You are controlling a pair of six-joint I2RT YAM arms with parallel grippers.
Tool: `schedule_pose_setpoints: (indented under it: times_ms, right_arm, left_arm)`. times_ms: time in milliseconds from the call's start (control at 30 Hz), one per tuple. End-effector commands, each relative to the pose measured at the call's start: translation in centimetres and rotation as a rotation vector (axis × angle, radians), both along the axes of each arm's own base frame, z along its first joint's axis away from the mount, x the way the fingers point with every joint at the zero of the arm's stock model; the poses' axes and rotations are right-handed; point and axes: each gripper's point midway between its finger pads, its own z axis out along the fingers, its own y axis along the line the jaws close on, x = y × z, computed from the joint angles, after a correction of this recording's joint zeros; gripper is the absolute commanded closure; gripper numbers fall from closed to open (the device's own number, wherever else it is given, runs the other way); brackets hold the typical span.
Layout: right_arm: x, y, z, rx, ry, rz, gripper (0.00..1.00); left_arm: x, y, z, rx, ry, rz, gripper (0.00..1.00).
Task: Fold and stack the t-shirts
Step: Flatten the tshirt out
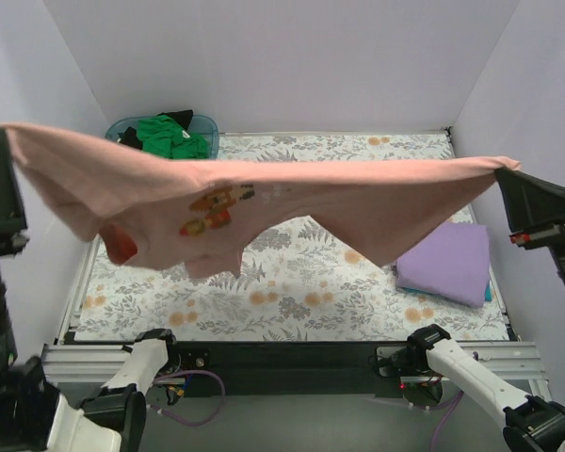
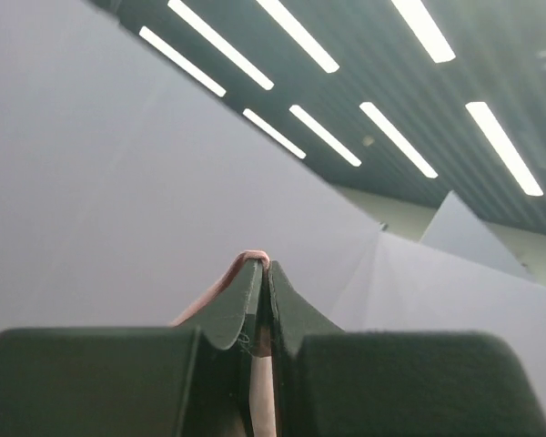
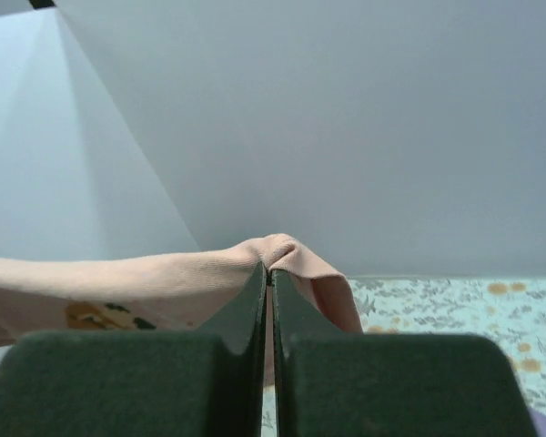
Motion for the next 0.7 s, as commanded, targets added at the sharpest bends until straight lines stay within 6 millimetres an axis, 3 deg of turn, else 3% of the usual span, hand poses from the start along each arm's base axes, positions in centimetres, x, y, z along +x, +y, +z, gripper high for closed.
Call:
schedule_pose_setpoints:
  times_ms: [0, 67, 133, 200, 267, 300, 333, 367, 467, 500, 533, 567, 633, 667]
  right_arm:
    - [-2.0, 0.4, 1.1, -0.042, -0.052, 0.061, 0.99]
    - [-2.8, -0.1, 2.0, -0.033, -0.080, 0.056, 0.99]
    - [-1.8, -0.9, 1.8, -0.028, -0.062, -0.008, 0.99]
    - [-0.3, -0.7, 0.9, -0.045, -0.025, -0.034, 0.99]
    - [2.3, -0.1, -1.0, -0.074, 0.045, -0.068, 0.99]
    - [4.4, 0.0, -2.9, -0.094, 0.108, -0.114, 0.99]
    - [6.6, 0.0, -4.9, -0.115, 0.166, -0.171, 0.99]
    - [7.8, -0.6, -5.4, -0.112, 0.180, -0.232, 0.99]
    - [14.7, 0.1, -13.1, -0.185, 0.318, -0.386, 0.99]
    - [16.8, 0.4, -17.1, -0.240, 0.397, -0.428, 0.99]
    - [18.7, 0.8, -18.7, -0.249, 0.418, -0.454, 0.99]
    - [20.9, 1.2, -22.6, -0.284, 0.479, -0.461, 0.99]
    - [25.7, 1.5, -29.9, -0.285, 0.614, -0.398, 0.99]
    - [26.7, 2.2, -32.1, -0.266, 0.659, -0.331, 0.99]
  left_arm:
    - [-1.9, 0.6, 0.5, 0.013, -0.030, 0.061, 1.00]
    - [-3.1, 0.8, 1.5, -0.011, -0.084, 0.063, 1.00]
    - [-2.5, 0.4, 1.7, 0.005, -0.089, 0.044, 1.00]
    - [-0.4, 0.5, 1.4, 0.010, -0.059, 0.036, 1.00]
    - [5.0, 1.0, -0.7, 0.005, 0.035, 0.034, 1.00]
    - [6.4, 1.1, -1.5, 0.003, 0.060, 0.035, 1.00]
    - [9.9, 1.4, -3.6, 0.003, 0.123, 0.032, 1.00]
    - [13.0, 1.6, -5.7, 0.005, 0.177, 0.023, 1.00]
    - [22.4, 1.5, -14.6, 0.030, 0.359, -0.034, 1.00]
    - [24.1, 1.6, -16.8, 0.025, 0.399, -0.038, 1.00]
    - [26.8, 1.9, -20.3, 0.017, 0.452, -0.038, 1.00]
    - [29.9, 2.4, -24.7, 0.004, 0.522, -0.035, 1.00]
    - [34.1, 2.3, -30.9, 0.011, 0.600, -0.068, 1.00]
    - [36.8, 2.5, -34.6, 0.008, 0.671, -0.079, 1.00]
